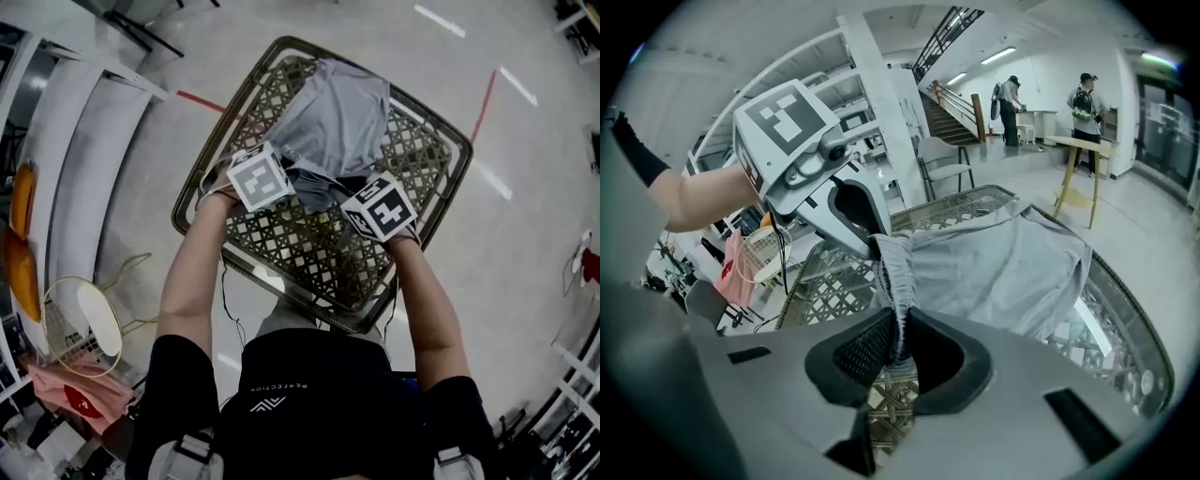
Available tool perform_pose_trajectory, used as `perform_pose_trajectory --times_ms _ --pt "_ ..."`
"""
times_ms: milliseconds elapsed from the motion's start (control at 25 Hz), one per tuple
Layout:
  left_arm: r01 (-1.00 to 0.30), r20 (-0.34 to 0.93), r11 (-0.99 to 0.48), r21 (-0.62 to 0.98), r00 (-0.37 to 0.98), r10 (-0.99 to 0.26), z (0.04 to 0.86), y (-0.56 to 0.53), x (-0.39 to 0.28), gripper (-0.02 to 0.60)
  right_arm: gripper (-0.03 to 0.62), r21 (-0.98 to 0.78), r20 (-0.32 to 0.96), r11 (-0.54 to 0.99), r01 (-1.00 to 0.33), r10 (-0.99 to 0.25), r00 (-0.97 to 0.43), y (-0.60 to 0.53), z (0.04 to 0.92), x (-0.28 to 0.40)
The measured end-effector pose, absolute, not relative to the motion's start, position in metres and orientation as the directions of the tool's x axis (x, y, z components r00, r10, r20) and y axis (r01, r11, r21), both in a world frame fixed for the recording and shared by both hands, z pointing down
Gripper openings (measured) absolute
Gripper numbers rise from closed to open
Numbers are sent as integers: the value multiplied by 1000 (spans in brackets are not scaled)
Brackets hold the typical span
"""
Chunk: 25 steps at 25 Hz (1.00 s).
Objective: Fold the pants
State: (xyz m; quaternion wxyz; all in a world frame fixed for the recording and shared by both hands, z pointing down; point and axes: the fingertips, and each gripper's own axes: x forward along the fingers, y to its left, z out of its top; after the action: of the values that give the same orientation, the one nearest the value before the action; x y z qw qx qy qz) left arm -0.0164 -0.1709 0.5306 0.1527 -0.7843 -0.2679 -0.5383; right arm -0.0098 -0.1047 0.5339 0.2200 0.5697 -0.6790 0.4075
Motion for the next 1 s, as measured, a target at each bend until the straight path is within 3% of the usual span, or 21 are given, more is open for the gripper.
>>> perform_pose_trajectory --times_ms 1000 --pt "410 935 -912 26 314 168 538 -205 110 74 66 -252 748 29 -967 -629 -213 -133 531 130"
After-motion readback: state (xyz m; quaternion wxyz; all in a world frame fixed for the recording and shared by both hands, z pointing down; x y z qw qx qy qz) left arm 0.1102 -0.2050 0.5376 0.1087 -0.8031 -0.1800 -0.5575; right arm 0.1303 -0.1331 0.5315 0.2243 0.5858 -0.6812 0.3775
